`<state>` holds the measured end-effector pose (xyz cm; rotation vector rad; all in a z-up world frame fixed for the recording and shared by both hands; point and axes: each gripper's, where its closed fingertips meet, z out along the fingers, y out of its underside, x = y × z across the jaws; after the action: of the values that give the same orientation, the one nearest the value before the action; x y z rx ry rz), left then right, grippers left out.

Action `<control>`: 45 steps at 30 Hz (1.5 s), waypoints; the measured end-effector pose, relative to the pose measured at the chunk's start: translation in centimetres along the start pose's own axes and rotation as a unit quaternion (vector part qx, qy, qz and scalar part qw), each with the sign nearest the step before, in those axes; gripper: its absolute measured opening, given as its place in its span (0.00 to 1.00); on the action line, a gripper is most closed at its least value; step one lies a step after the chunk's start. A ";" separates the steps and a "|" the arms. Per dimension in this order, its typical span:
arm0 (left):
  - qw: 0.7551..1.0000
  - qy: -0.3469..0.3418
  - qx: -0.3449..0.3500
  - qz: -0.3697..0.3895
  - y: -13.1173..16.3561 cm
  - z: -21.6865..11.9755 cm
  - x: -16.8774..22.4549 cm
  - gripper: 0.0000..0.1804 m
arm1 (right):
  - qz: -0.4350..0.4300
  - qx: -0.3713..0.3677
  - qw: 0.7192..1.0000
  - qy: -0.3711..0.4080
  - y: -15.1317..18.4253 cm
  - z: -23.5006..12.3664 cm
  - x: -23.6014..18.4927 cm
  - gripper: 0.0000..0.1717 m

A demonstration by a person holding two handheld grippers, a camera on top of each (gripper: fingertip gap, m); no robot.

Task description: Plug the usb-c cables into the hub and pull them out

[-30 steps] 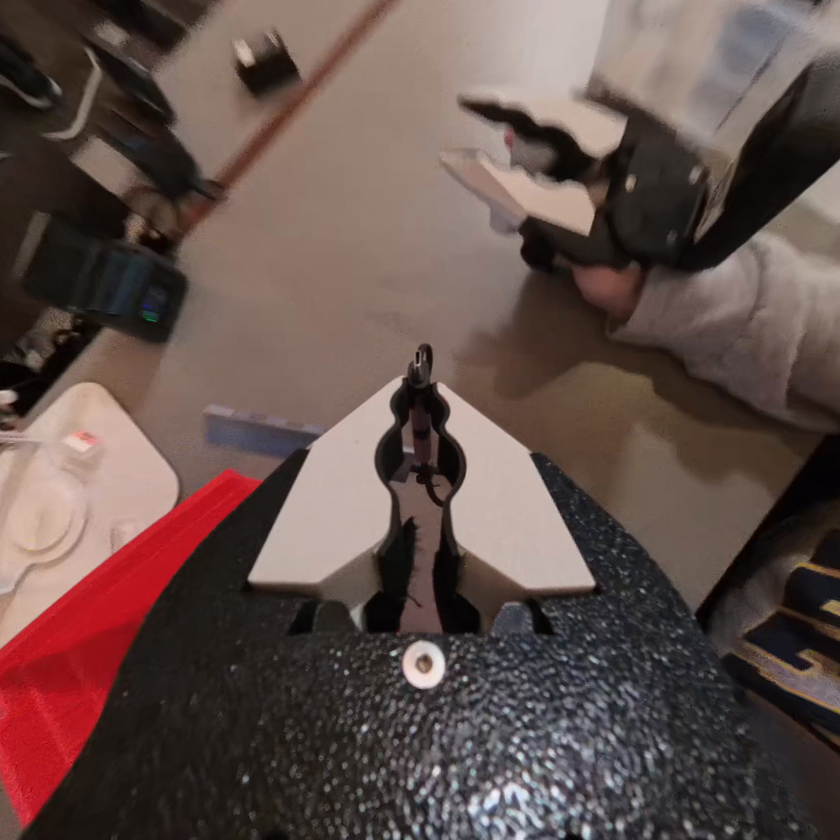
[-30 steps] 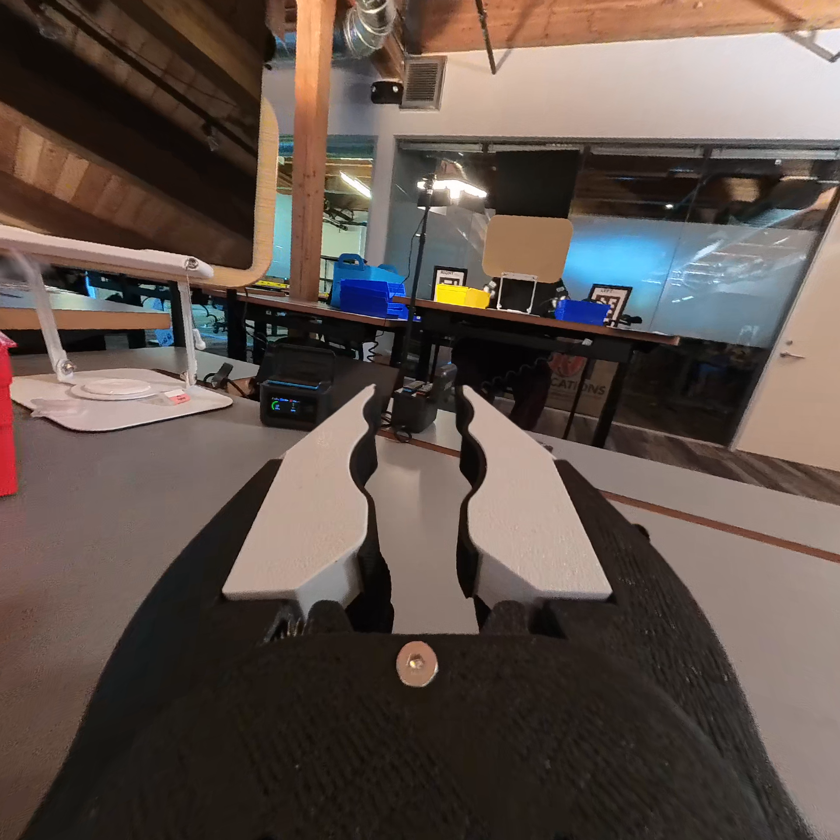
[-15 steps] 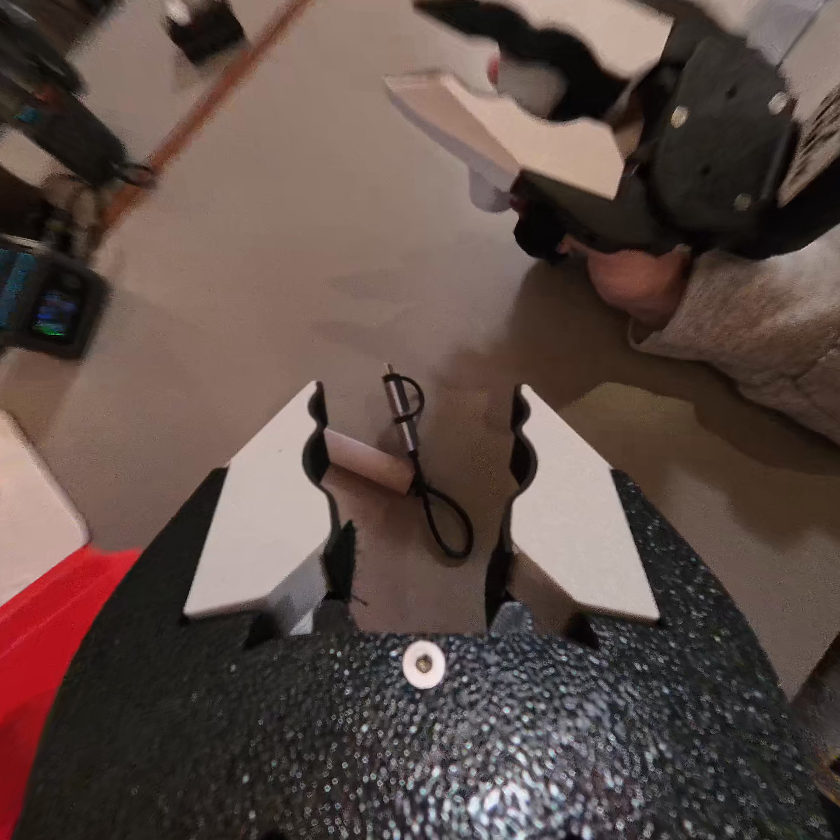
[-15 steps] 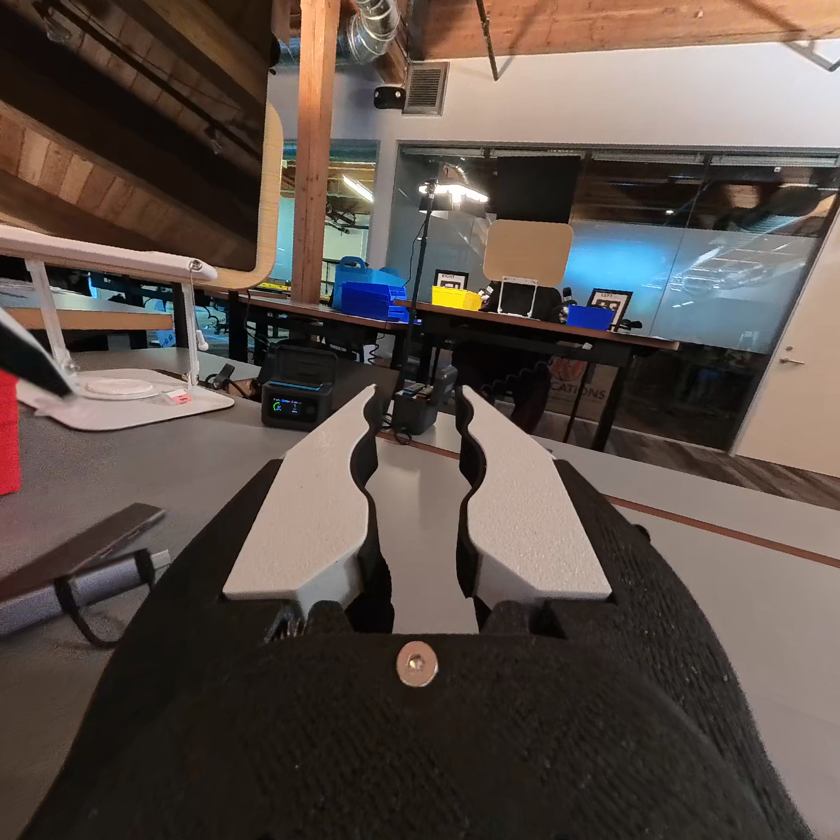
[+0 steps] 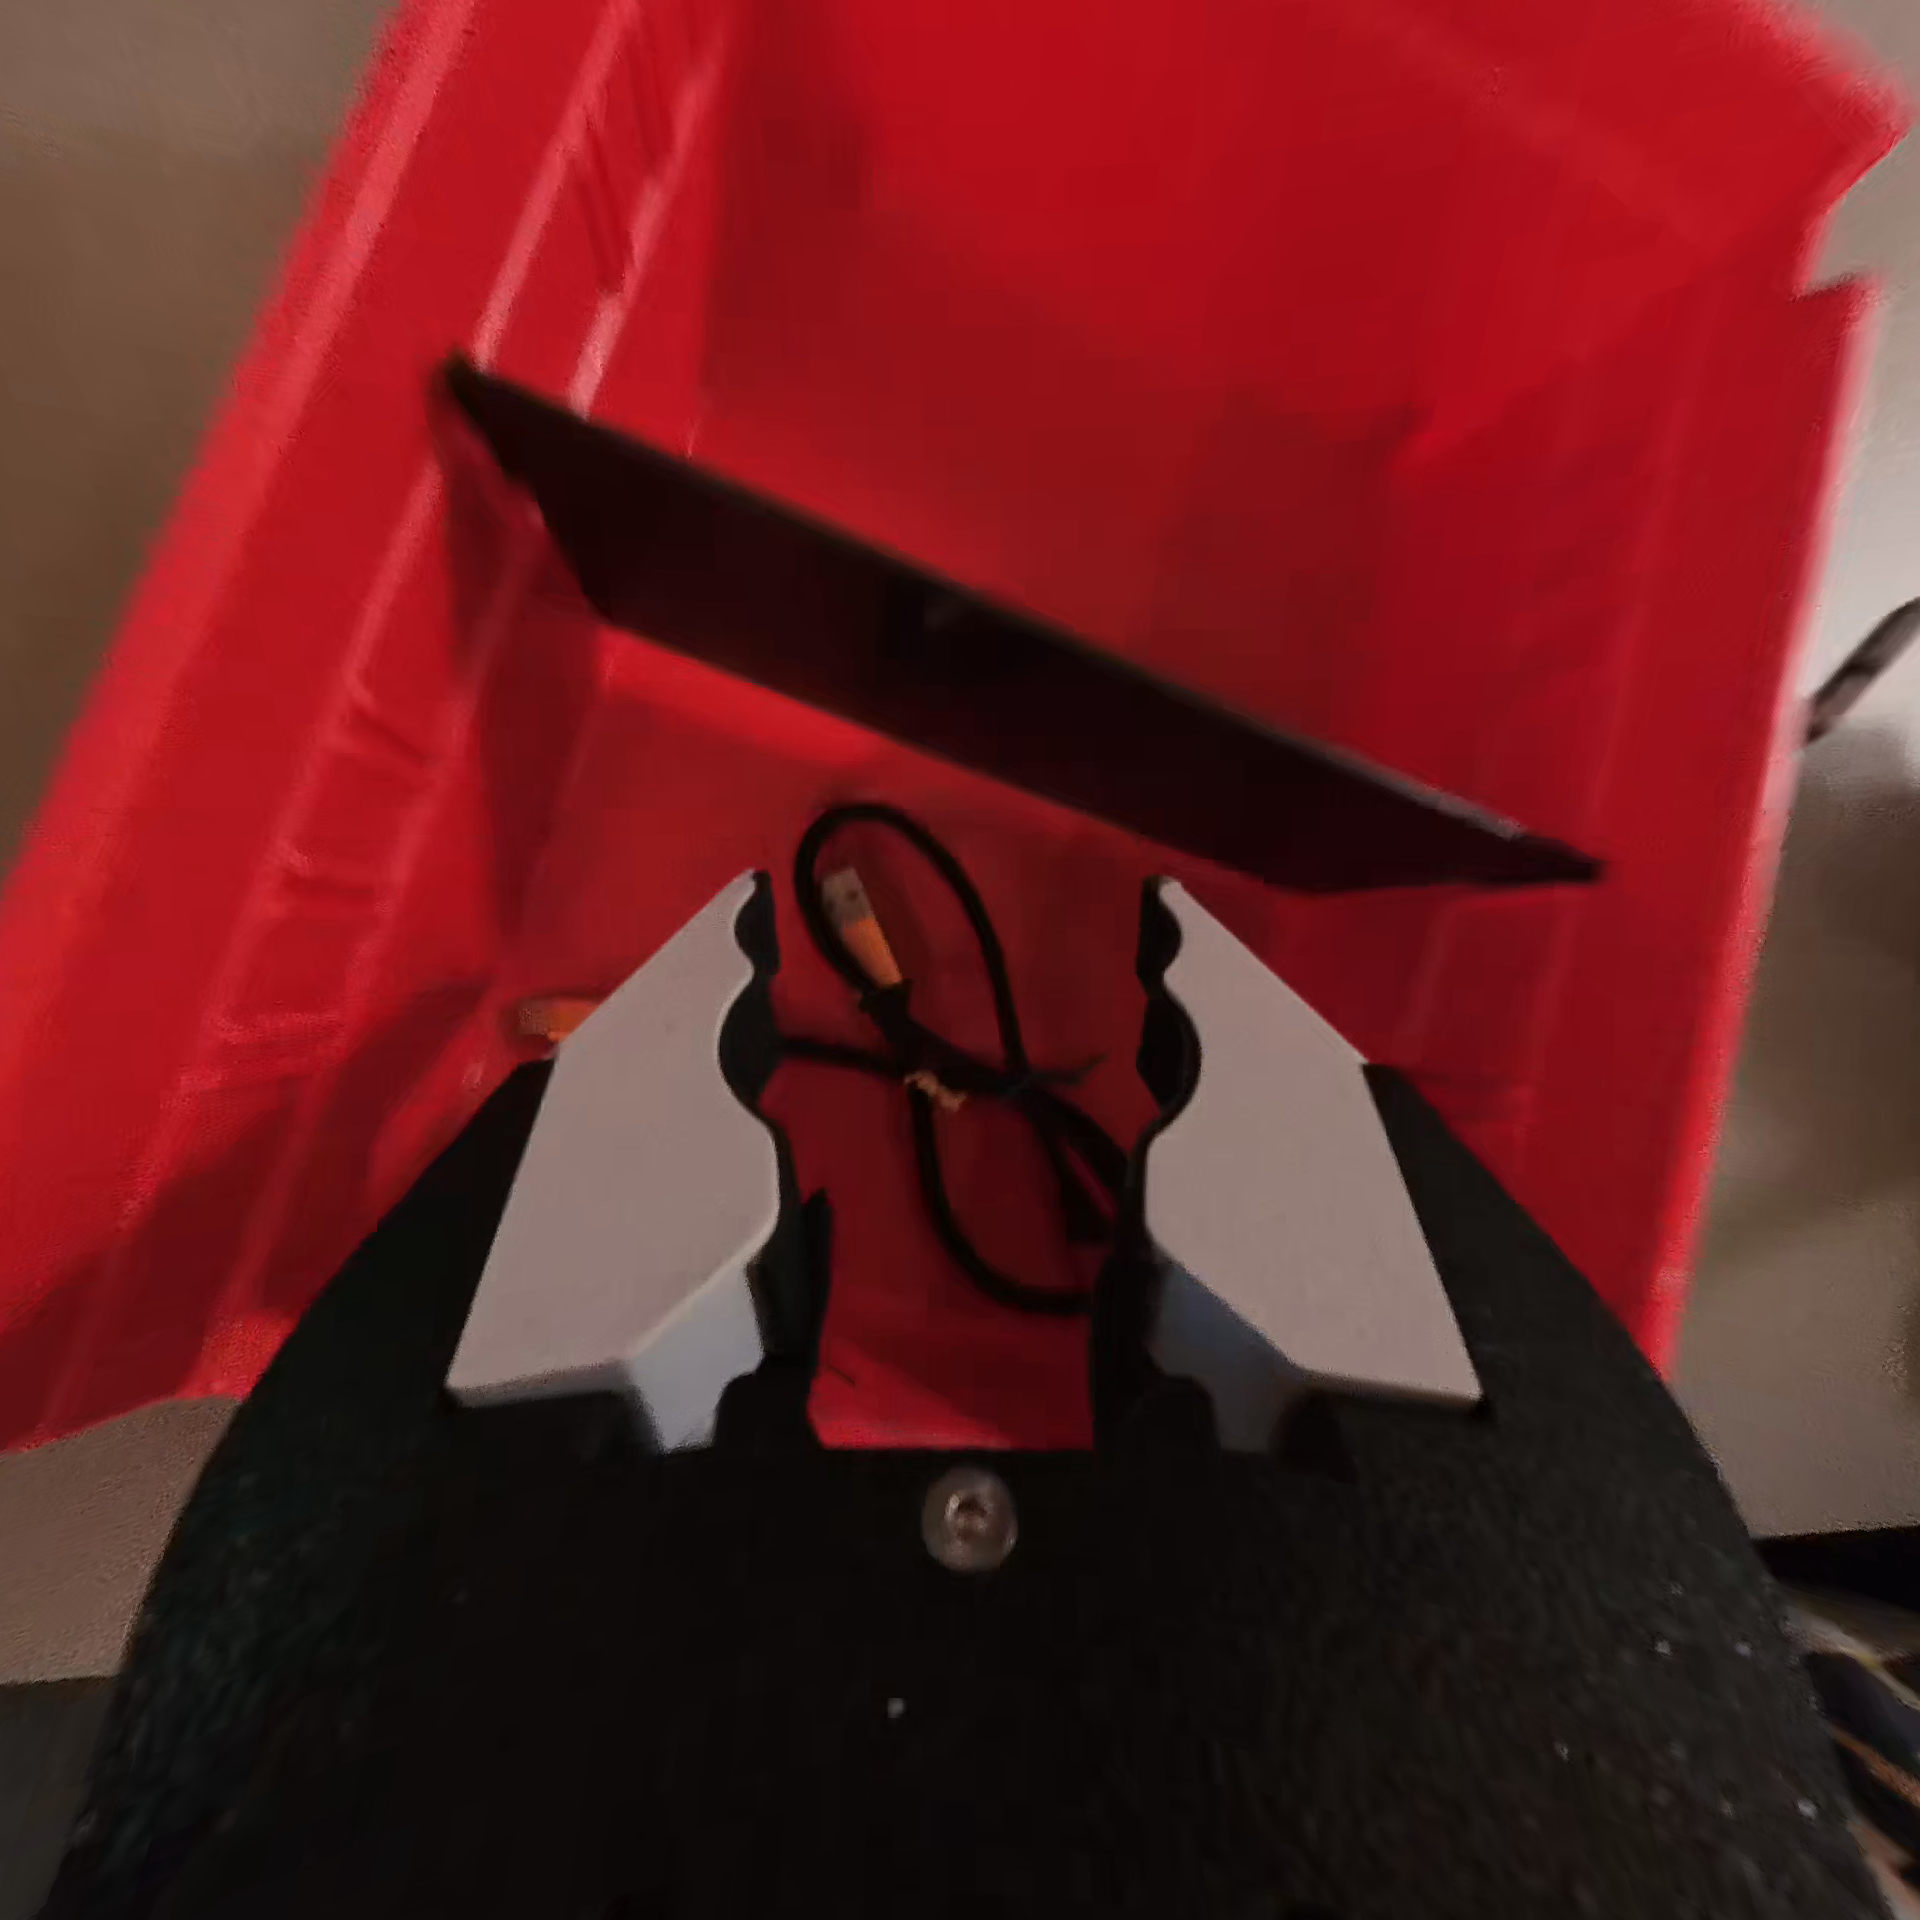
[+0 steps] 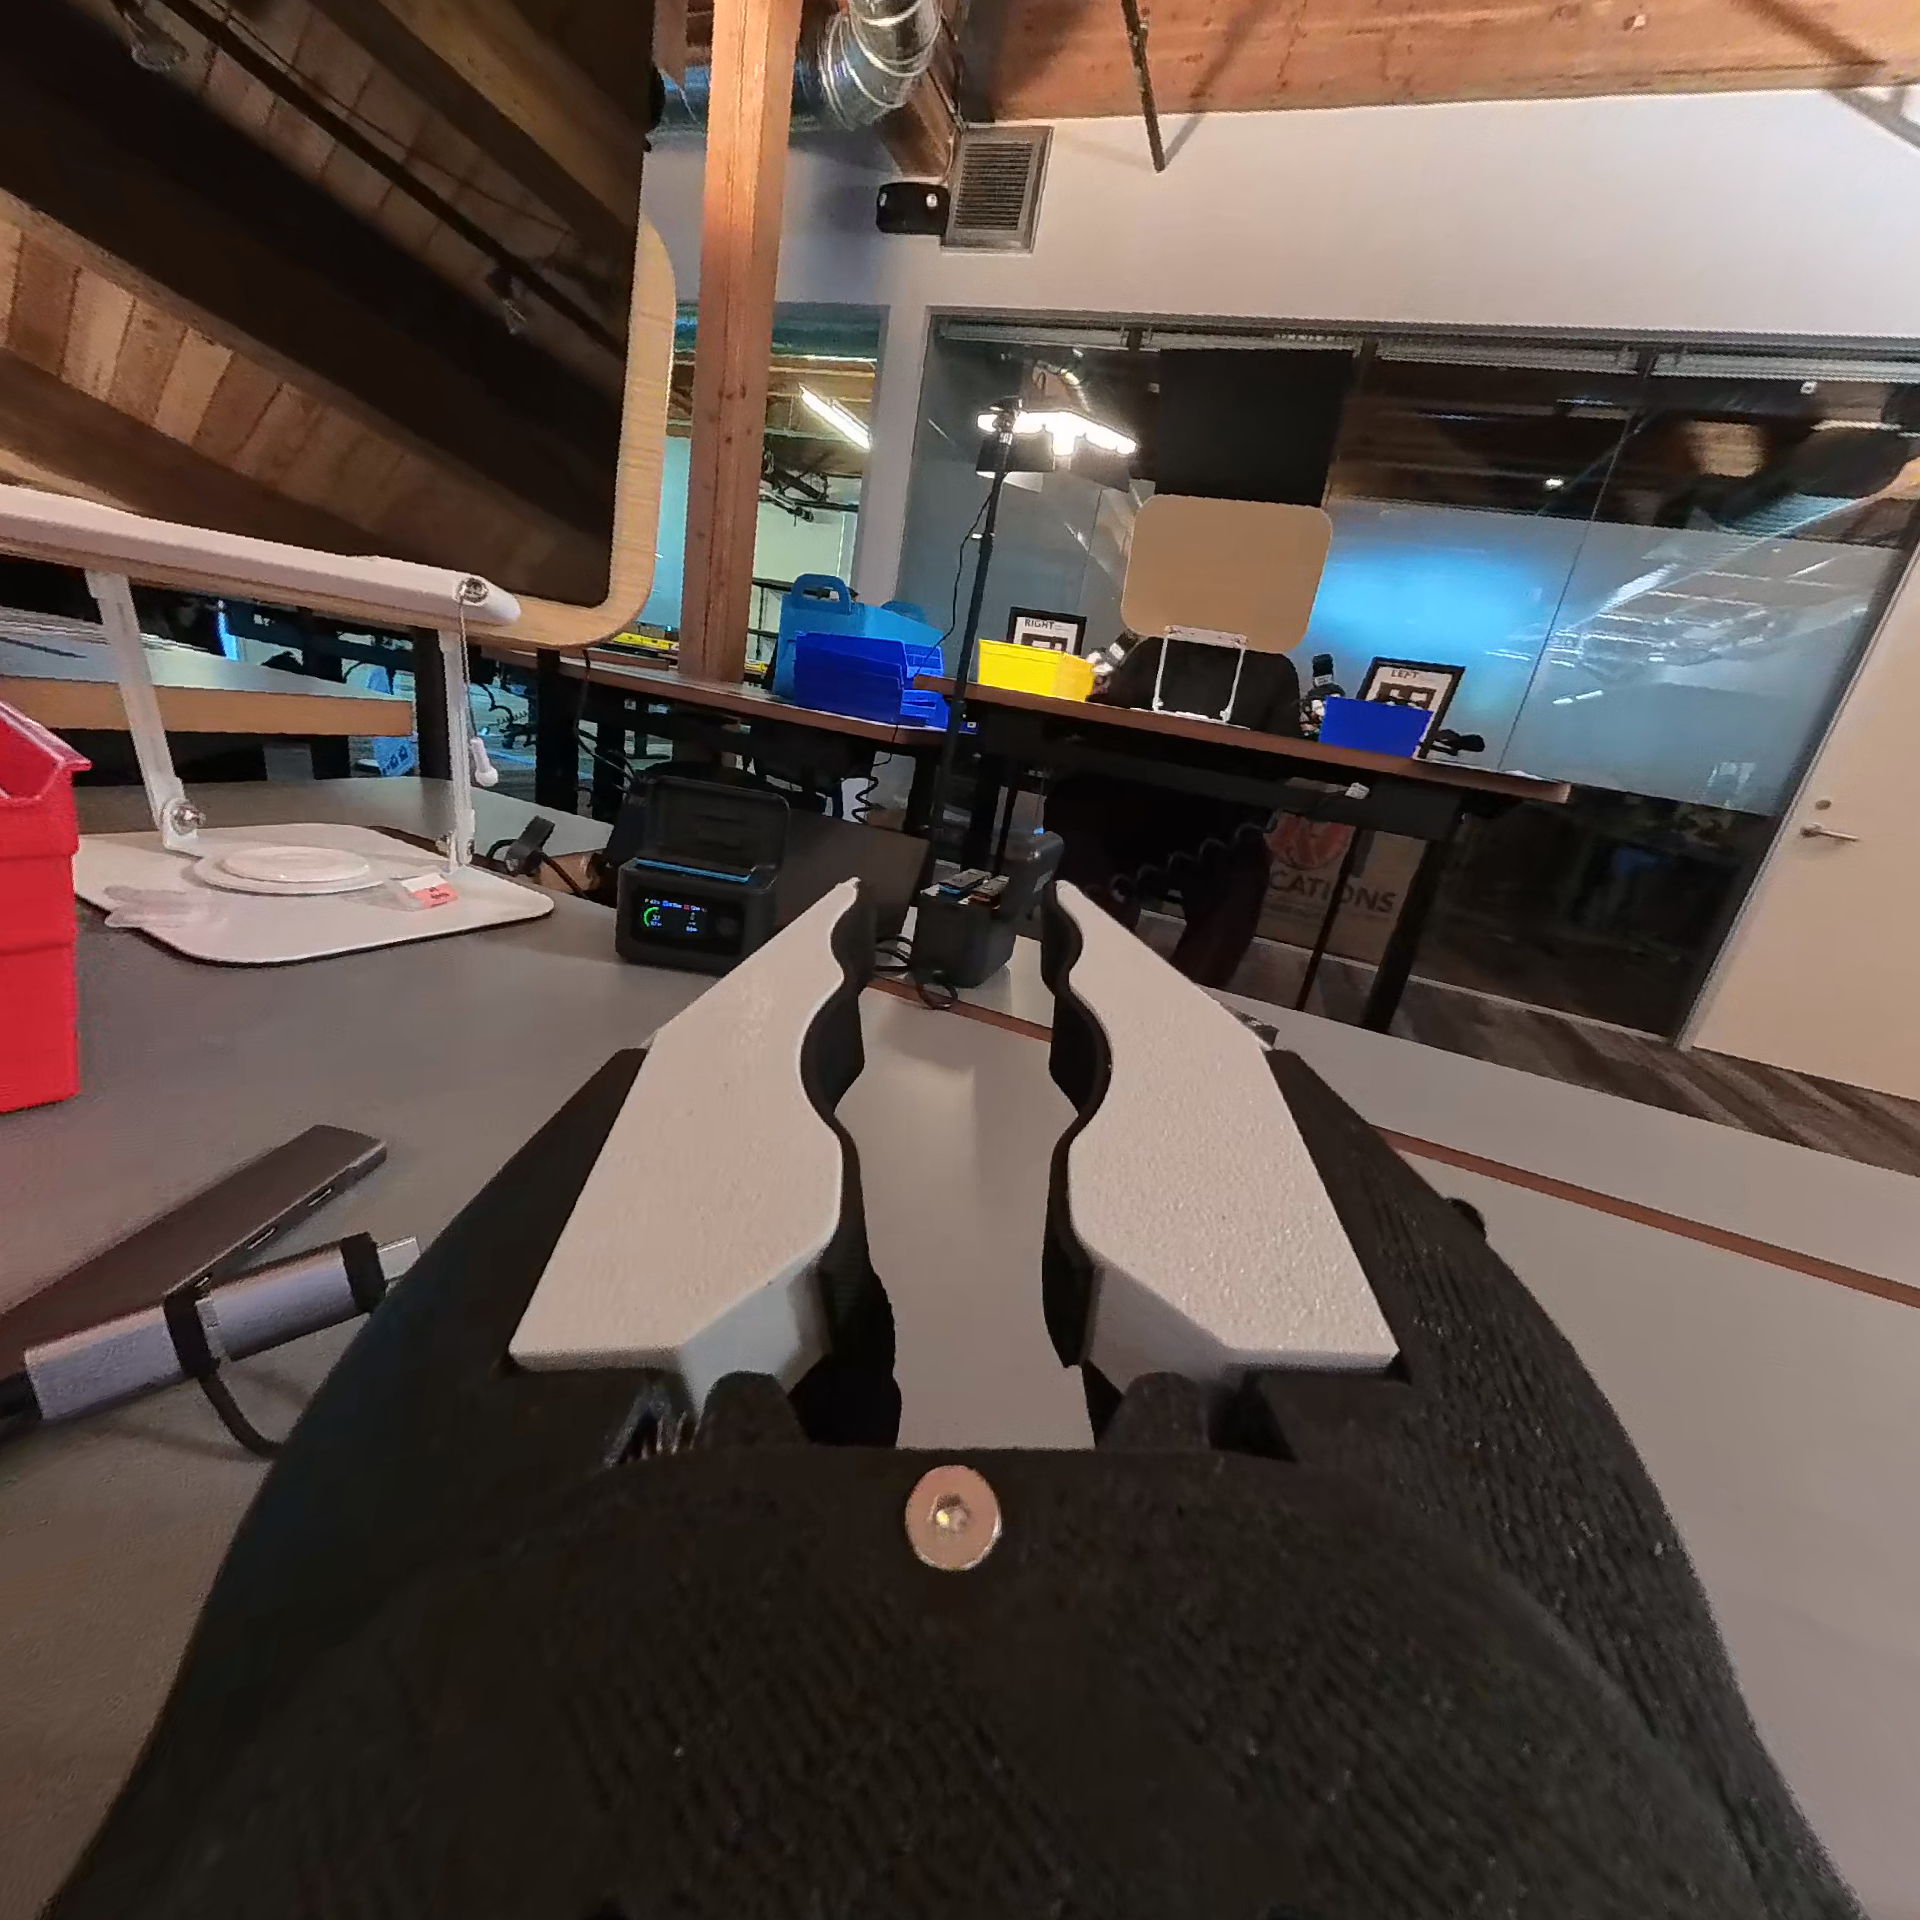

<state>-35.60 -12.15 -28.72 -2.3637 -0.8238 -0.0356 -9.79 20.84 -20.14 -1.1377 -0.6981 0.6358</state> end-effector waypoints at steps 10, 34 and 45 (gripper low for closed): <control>0.994 -0.038 -0.092 0.051 3.8 2.6 -0.9 0.22 | 0.002 -0.003 1.000 -0.003 0.1 0.2 -0.1 0.17; 0.909 0.235 0.153 0.307 -2.7 -7.8 23.1 0.07 | -0.014 -0.002 1.000 -0.005 0.1 0.5 -0.6 0.17; 0.863 0.263 0.079 0.424 -0.3 7.3 36.8 0.07 | -0.036 0.002 0.997 0.071 -0.2 -0.5 4.6 0.17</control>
<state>-7.46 12.50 -26.29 -2.1922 0.4788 -0.2234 -6.50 23.99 -19.33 -1.1382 -0.6129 0.4901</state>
